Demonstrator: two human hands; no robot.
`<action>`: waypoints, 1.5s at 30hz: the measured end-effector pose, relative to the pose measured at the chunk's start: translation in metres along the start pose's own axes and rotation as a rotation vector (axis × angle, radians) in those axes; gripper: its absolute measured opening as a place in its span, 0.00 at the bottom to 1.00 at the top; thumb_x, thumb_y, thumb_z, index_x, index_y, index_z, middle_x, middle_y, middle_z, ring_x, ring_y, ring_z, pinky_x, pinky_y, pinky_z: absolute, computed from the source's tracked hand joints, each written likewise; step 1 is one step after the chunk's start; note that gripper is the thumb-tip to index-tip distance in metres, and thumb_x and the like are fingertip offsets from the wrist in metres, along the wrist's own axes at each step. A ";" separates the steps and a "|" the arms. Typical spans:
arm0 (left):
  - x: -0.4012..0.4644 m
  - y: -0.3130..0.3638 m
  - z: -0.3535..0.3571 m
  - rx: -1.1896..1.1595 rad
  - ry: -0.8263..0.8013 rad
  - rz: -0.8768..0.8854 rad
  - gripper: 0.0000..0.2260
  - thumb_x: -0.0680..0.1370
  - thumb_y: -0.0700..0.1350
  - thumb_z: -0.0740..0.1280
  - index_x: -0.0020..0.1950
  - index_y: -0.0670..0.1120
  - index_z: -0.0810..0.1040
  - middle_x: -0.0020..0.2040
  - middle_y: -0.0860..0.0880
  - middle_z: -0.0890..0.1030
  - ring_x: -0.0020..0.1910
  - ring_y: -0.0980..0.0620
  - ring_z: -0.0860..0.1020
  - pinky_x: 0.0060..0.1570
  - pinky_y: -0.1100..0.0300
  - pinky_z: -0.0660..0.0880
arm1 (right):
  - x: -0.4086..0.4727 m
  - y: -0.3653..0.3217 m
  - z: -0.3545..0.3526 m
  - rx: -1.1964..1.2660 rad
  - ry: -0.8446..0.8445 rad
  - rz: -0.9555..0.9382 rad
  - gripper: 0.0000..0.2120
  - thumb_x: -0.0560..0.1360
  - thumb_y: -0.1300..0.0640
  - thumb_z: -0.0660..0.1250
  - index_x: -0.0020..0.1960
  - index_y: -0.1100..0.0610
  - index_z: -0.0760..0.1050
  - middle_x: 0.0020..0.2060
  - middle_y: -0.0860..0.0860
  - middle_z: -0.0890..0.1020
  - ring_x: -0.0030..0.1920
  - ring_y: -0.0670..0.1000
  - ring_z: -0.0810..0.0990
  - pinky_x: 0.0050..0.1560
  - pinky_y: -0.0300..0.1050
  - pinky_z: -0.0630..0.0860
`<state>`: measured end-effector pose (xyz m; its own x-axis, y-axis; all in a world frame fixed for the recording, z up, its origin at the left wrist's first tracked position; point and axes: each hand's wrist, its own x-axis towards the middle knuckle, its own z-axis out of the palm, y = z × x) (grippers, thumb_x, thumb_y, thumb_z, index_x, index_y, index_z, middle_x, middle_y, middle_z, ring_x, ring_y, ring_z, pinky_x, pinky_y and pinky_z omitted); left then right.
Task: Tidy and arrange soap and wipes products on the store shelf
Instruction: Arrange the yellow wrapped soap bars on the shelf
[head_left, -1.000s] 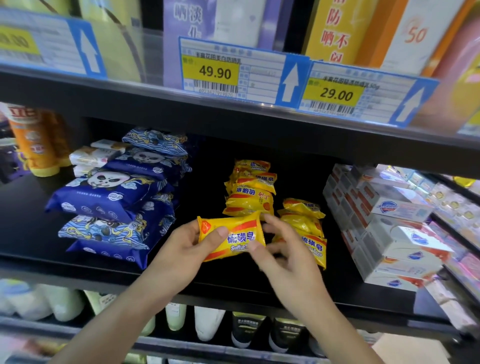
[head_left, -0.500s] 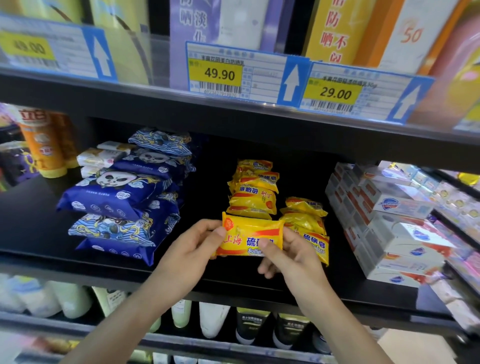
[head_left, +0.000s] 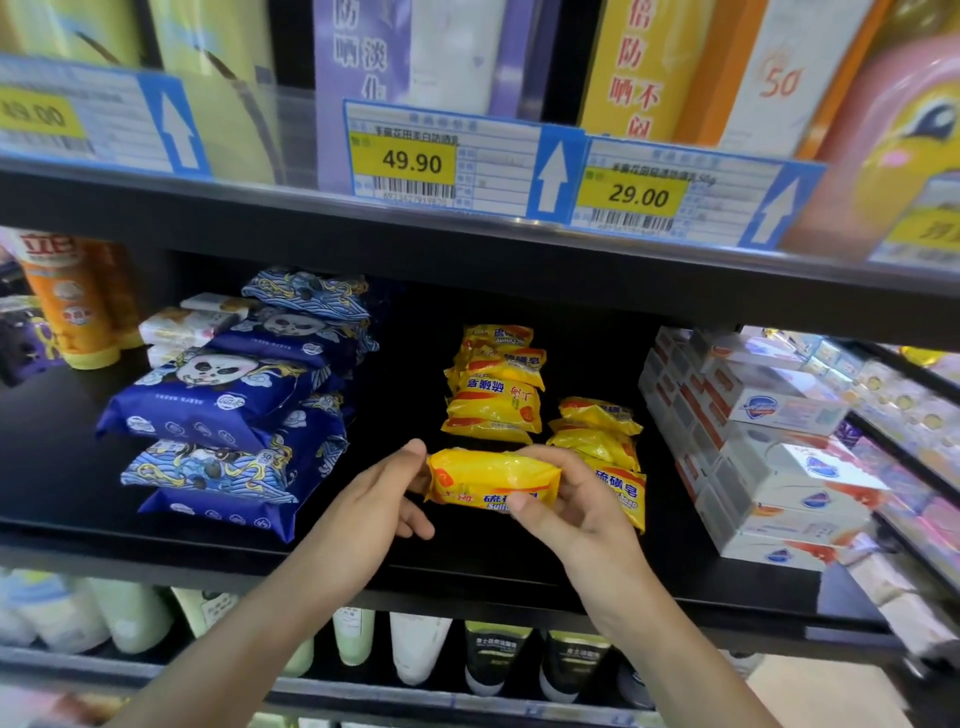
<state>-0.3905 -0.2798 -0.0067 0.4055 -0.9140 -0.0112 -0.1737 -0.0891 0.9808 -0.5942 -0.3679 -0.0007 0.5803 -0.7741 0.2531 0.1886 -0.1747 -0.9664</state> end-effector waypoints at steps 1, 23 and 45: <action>0.002 0.000 -0.002 -0.014 -0.019 -0.045 0.32 0.64 0.80 0.54 0.54 0.63 0.81 0.40 0.50 0.87 0.42 0.53 0.82 0.59 0.51 0.74 | 0.000 0.000 0.000 -0.019 -0.012 -0.026 0.14 0.76 0.60 0.75 0.59 0.47 0.81 0.54 0.48 0.84 0.57 0.49 0.83 0.56 0.41 0.79; -0.010 0.021 0.001 -0.101 -0.026 -0.036 0.08 0.83 0.47 0.67 0.59 0.49 0.83 0.40 0.50 0.84 0.37 0.53 0.81 0.43 0.59 0.75 | -0.002 0.003 0.000 -0.124 -0.058 -0.127 0.22 0.70 0.66 0.78 0.59 0.46 0.84 0.65 0.47 0.81 0.68 0.50 0.79 0.63 0.47 0.78; -0.017 0.005 0.002 -0.244 -0.078 0.123 0.11 0.81 0.42 0.69 0.63 0.45 0.81 0.54 0.45 0.88 0.54 0.48 0.87 0.51 0.66 0.79 | 0.001 0.004 0.005 -0.094 -0.019 0.128 0.26 0.71 0.45 0.77 0.67 0.46 0.76 0.56 0.50 0.86 0.59 0.52 0.84 0.60 0.48 0.81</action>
<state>-0.4003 -0.2650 -0.0018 0.3232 -0.9405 0.1049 0.0073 0.1134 0.9935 -0.5887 -0.3660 -0.0042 0.6096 -0.7824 0.1274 0.0378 -0.1318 -0.9906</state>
